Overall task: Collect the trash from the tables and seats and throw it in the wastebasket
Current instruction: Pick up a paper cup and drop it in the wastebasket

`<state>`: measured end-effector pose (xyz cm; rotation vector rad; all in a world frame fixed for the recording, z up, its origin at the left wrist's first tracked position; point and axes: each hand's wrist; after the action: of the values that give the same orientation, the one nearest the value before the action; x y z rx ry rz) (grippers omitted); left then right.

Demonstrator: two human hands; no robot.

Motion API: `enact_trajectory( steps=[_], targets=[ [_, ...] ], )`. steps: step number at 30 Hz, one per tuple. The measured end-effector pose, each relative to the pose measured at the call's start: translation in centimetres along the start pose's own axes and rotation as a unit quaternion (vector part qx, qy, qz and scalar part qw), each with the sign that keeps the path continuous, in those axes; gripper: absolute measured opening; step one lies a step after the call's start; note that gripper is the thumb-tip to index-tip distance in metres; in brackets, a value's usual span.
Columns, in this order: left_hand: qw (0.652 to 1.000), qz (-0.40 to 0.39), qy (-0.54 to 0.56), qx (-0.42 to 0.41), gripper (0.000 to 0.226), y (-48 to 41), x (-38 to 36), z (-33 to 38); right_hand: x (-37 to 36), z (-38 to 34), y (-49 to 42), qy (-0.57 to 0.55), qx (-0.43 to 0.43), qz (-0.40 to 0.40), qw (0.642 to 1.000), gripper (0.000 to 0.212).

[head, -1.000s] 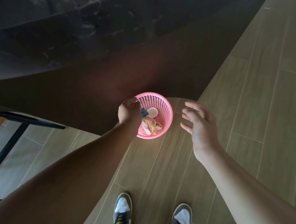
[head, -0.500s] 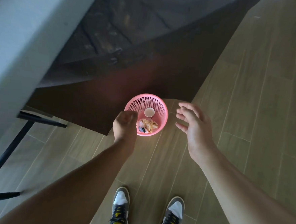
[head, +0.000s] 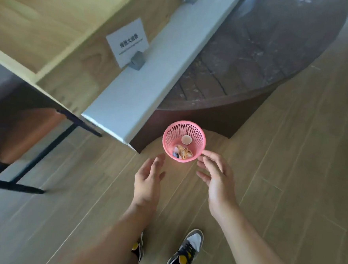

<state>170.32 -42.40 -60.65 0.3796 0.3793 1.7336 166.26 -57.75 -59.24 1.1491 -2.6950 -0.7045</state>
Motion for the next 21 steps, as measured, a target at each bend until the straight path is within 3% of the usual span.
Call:
enact_trajectory(
  steps=[9,21],
  targets=[
    [0.994,0.096,0.056,0.014,0.035,6.8,11.9,4.1,-5.1,-1.3,10.5,0.065,-0.034,-0.094,0.993,0.023],
    [0.974,0.186,0.121,-0.054,0.031,13.3,34.9,10.6,-18.7,-1.4,29.1,0.111,0.036,-0.247,0.962,0.020]
  ],
)
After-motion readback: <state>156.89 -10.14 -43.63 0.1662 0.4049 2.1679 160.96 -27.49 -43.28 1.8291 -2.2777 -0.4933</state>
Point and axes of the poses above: each hand's wrist, its own y-axis away from the middle knuckle, its own x-axis out of the back of the hand, z = x × y, and after that the axes turned 10 degrees about z, right-handed
